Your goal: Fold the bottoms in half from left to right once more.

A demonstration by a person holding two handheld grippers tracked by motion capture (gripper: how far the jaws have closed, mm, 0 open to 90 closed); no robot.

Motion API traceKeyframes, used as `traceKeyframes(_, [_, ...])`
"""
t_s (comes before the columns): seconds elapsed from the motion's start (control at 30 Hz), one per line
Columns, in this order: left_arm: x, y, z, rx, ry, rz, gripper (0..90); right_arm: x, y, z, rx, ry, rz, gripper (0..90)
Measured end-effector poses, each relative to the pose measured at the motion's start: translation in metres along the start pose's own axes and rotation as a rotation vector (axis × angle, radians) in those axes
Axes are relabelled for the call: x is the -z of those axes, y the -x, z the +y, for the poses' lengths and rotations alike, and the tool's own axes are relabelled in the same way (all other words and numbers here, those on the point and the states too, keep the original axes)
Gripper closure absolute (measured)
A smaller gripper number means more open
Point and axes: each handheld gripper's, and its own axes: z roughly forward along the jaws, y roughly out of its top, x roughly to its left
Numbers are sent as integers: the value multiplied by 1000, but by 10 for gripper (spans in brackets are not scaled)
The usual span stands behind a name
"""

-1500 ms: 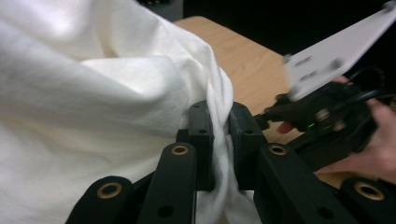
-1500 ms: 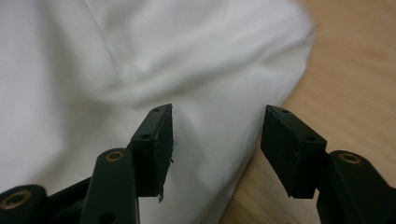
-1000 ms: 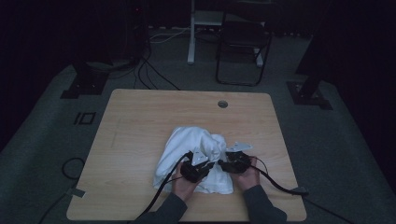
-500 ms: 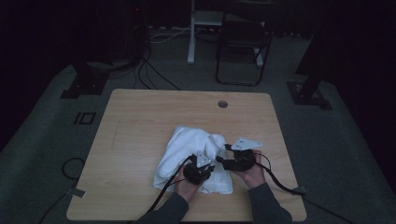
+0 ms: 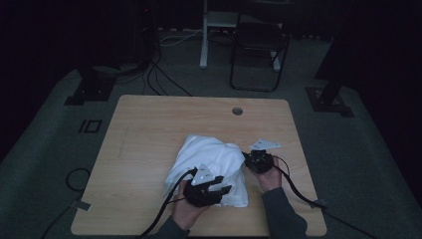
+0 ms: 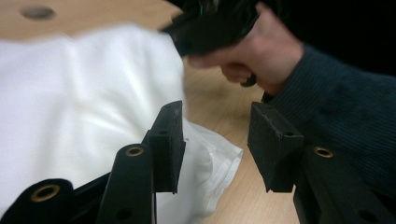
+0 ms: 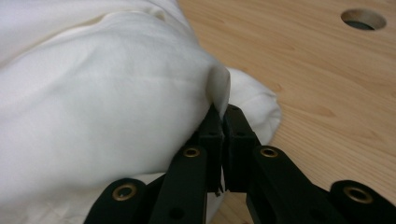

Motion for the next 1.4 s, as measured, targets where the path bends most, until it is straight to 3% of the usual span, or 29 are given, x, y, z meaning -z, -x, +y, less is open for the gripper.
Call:
traceKeyframes(0.07, [16,-5,4,16,34,18,554,-3,2,-2,-5,-10,-7,874])
traceKeyframes(0.13, [30,-13,7,1,56,84,554,-6,4,-3,-13,-20,-9,870])
traceKeyframes(0.27, [41,-48,9,21,59,205,555,-2,4,-2,-36,-27,-33,772])
traceKeyframes(0.43, [33,-99,7,38,8,316,563,25,4,1,-2,-9,-88,650])
traceKeyframes(0.57, [12,-123,3,51,-49,321,570,51,6,6,-9,51,-107,631])
traceKeyframes(0.63, [6,-126,2,47,-65,315,573,56,6,8,-12,69,-104,628])
traceKeyframes(0.67, [-6,-126,0,36,-98,308,573,63,5,12,-16,111,-83,621])
traceKeyframes(0.77, [-15,-123,-2,27,-119,303,574,64,-4,18,12,135,-31,580])
traceKeyframes(0.9, [-32,-116,-9,21,-145,305,582,45,-16,23,51,103,-1,515])
traceKeyframes(1.07, [-40,-118,-20,63,-132,305,588,10,-16,22,67,13,4,499])
traceKeyframes(1.1, [-40,-118,-22,65,-133,306,588,3,-15,21,67,-8,6,525])
traceKeyframes(1.23, [-44,-115,-26,45,-146,334,592,-6,-13,17,80,-59,29,815])
traceKeyframes(1.4, [-49,-110,-27,17,-165,376,612,5,-6,12,47,-47,36,849])
